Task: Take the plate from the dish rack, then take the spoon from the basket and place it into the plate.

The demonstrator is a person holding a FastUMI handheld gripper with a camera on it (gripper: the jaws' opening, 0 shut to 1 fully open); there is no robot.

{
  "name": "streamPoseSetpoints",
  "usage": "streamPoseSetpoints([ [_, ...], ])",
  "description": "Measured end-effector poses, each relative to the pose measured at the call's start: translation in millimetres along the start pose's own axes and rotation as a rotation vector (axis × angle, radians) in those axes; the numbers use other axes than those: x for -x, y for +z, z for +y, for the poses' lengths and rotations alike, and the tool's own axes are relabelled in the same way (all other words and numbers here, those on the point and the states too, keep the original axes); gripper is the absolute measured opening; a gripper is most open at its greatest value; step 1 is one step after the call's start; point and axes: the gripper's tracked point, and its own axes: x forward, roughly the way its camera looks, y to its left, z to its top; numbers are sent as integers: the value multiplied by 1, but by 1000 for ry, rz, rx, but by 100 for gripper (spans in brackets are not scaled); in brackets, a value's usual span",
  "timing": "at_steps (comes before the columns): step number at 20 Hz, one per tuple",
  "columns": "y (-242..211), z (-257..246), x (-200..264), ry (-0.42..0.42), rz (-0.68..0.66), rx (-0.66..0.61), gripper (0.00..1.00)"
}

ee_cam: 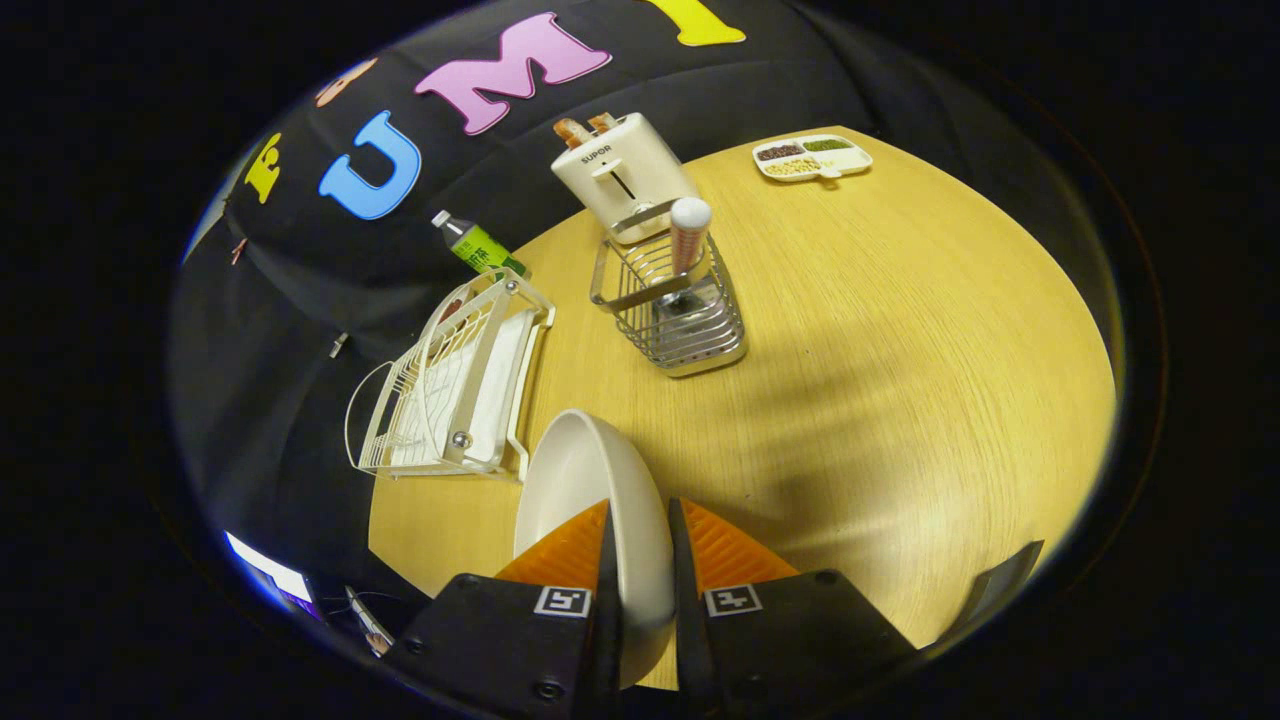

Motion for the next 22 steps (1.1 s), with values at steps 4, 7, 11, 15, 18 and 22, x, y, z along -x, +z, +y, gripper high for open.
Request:
streamPoseSetpoints([
  [4,-5,-14,-7,-75,20,28,37],
  [7,-7,-29,-13,-144,29,51,44],
  [11,4,-32,-8,-156,-1,50,57],
  [15,34,-23,26,-133,-92,170,87],
  [18,80,1,71,-90,-221,327,95],
  [22,142,49,125,-8,-389,467,99],
])
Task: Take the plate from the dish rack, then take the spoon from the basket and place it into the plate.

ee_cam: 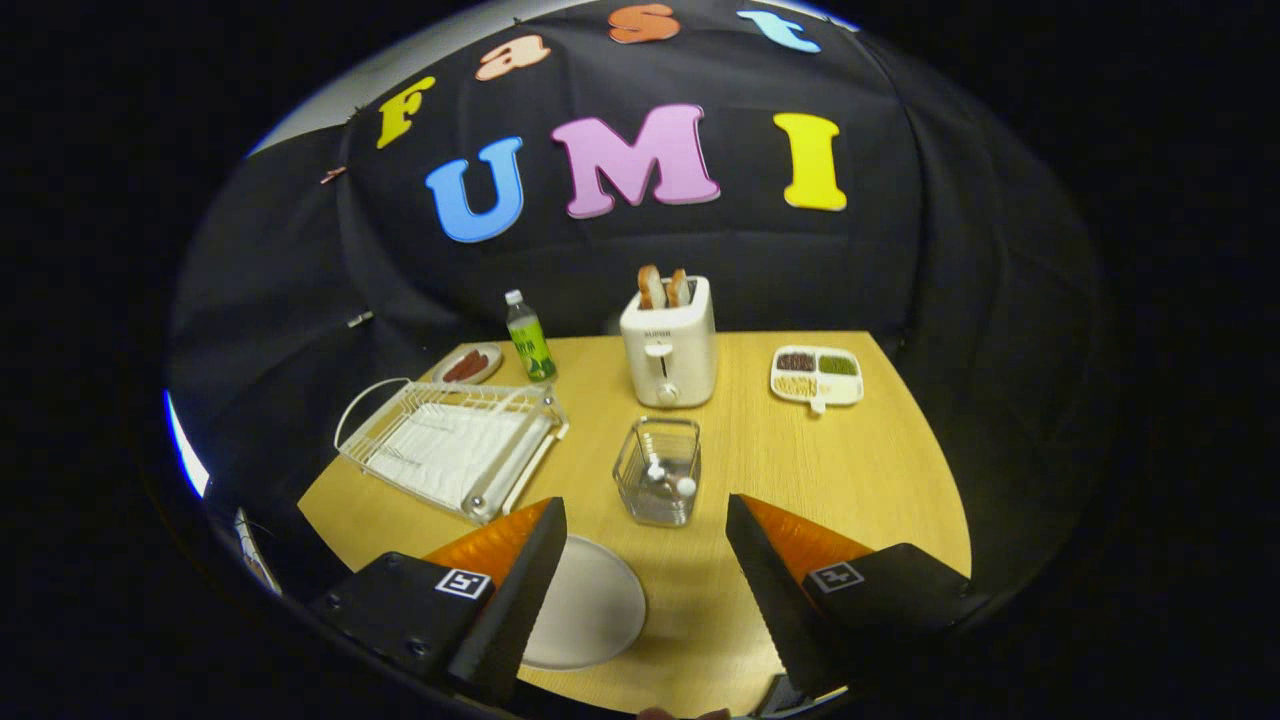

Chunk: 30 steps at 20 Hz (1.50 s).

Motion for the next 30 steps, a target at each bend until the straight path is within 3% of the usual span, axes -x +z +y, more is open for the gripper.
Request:
streamPoseSetpoints([
  [6,52,-19,-25,-14,-34,91,98],
  [11,25,-29,-71,-1,80,132,99],
  [15,-25,-30,-104,14,222,175,91],
  [18,-58,-29,-116,13,305,175,71],
  [23,-82,-30,-123,-14,361,152,48],
  [25,-80,-23,-121,-3,361,103,23],
  [30,-66,-22,-114,-29,319,68,12],
])
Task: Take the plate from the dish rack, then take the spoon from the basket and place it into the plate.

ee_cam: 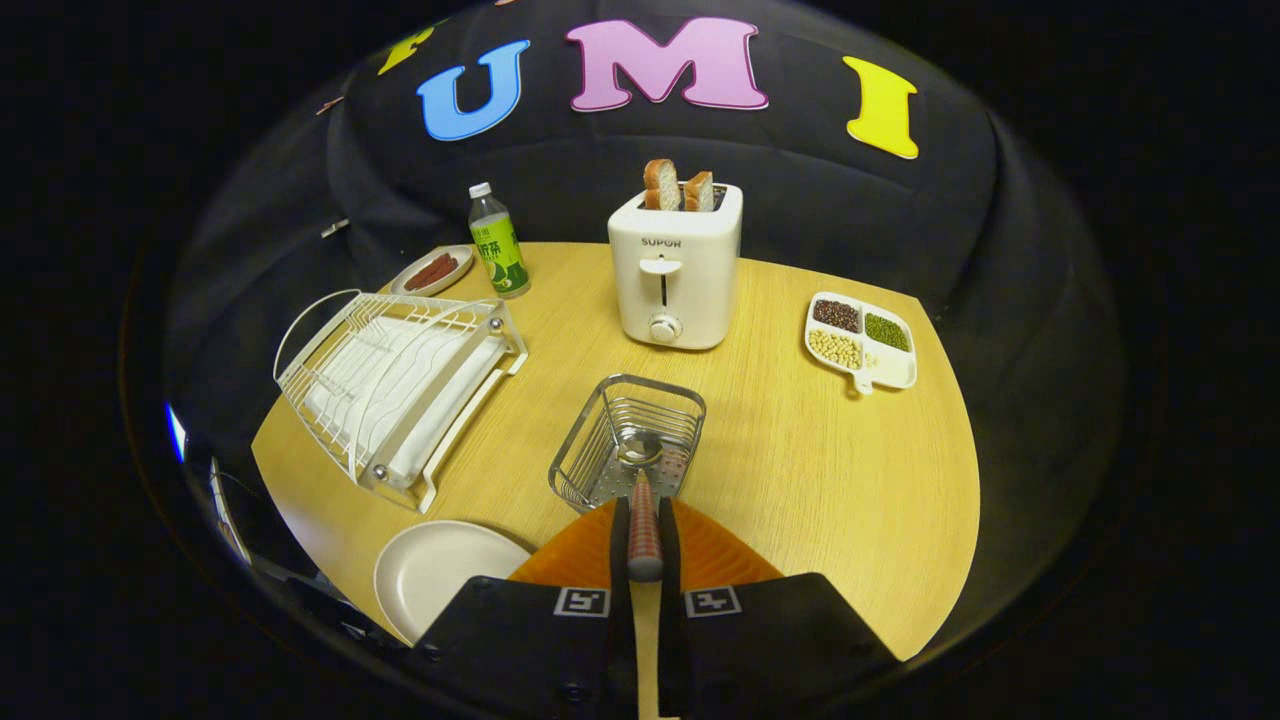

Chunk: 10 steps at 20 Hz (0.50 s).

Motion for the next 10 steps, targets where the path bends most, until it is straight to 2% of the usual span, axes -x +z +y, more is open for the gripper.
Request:
streamPoseSetpoints([
  [6,32,5,59,-14,-103,-41,12],
  [10,48,31,115,26,-183,-70,12],
])
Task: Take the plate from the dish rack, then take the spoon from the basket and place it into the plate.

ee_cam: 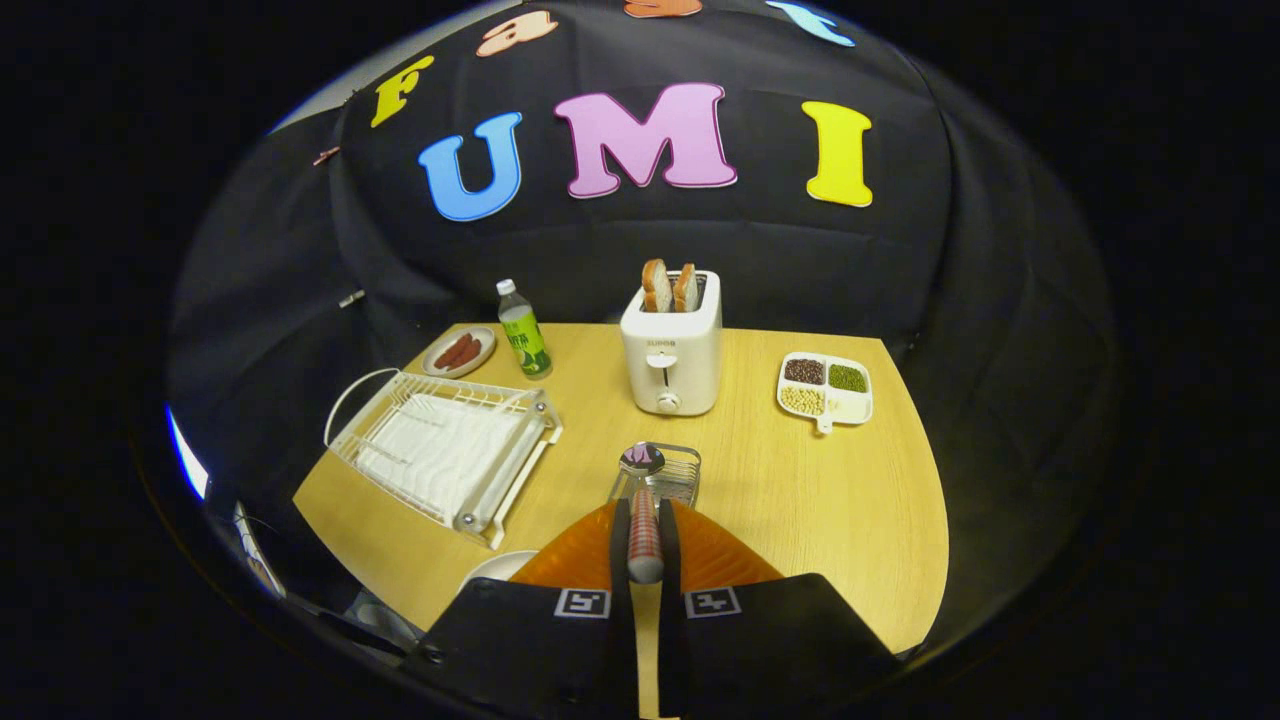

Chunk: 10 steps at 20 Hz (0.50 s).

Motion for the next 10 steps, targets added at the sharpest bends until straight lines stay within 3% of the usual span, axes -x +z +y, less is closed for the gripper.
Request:
streamPoseSetpoints([
  [5,-24,45,46,70,28,-15,12],
  [10,-95,67,47,73,142,-5,12],
])
